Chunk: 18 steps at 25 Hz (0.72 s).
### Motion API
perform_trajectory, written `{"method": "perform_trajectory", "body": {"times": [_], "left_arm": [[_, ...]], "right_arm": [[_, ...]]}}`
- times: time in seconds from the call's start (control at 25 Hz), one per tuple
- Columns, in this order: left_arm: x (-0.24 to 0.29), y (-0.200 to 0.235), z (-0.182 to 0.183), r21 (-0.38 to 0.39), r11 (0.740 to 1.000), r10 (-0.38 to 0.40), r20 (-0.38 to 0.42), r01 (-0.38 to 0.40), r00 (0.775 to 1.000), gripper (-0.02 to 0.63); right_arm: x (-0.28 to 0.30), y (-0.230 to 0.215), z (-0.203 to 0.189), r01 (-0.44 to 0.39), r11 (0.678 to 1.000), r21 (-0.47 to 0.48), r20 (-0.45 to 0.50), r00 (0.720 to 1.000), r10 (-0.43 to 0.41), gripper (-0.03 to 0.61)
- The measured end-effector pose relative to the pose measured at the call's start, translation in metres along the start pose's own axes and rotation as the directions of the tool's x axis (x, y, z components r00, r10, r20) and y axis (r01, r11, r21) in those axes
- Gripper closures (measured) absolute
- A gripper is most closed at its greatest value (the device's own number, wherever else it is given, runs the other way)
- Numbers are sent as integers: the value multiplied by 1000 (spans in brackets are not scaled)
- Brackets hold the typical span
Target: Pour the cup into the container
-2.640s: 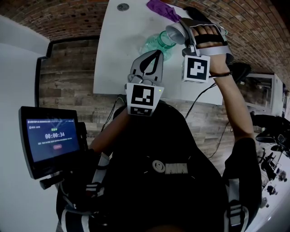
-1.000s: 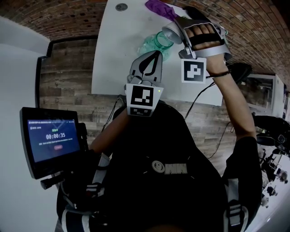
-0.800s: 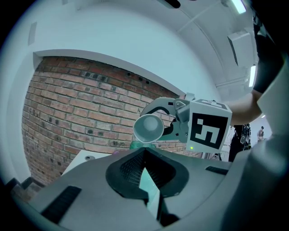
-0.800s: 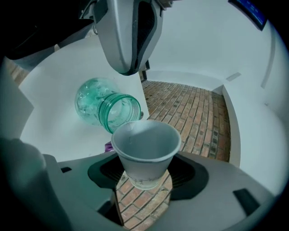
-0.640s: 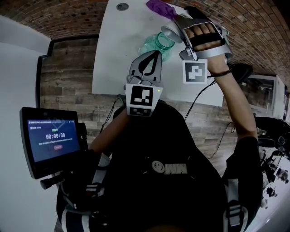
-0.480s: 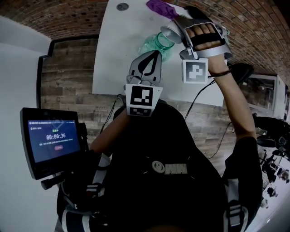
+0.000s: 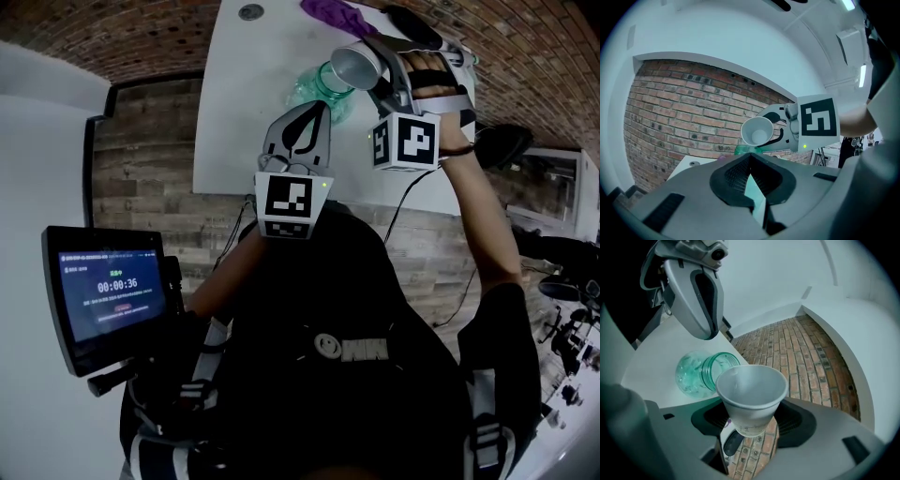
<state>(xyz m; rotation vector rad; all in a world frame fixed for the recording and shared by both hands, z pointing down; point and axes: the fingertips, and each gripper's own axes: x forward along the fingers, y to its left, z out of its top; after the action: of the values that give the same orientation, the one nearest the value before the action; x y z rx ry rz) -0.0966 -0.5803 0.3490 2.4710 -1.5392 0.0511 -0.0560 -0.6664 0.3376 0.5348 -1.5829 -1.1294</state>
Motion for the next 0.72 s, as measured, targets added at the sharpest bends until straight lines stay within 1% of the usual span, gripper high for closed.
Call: {"method": "perform_trajectory", "body": {"times": [0.12, 0.2, 0.28, 0.4, 0.48, 0.56, 0.64, 0.72], "left_arm": [[-6, 9, -5, 4, 1000, 4, 5, -4, 1000, 614], [-2, 2, -2, 10, 1000, 6, 5, -6, 1000, 614], [6, -14, 4, 20, 1000, 5, -1, -5, 1000, 614], [13, -32, 7, 33, 999, -2, -12, 2, 1000, 614], [14, -42, 5, 38, 999, -12, -18, 13, 1000, 614], [14, -54, 3, 43, 999, -23, -26, 25, 999, 614], [14, -65, 0, 52, 998, -38, -39, 40, 999, 614], [16, -75, -4, 61, 997, -49, -56, 52, 997, 614]], "right_arm": [[2, 2, 8, -5, 996, 94, 18, 1000, 4, 291], [-3, 0, 0, -14, 985, 172, 40, 999, 7, 290], [-11, -3, -17, -31, 965, 262, 68, 998, 14, 291], [-21, -3, -38, -59, 918, 393, 103, 994, 20, 291], [-27, 1, -51, -79, 875, 478, 124, 992, 22, 291], [-34, 7, -63, -102, 823, 559, 148, 989, 22, 291], [-42, 17, -77, -126, 755, 643, 169, 985, 20, 291], [-47, 30, -94, -148, 673, 725, 181, 983, 20, 290]]}}
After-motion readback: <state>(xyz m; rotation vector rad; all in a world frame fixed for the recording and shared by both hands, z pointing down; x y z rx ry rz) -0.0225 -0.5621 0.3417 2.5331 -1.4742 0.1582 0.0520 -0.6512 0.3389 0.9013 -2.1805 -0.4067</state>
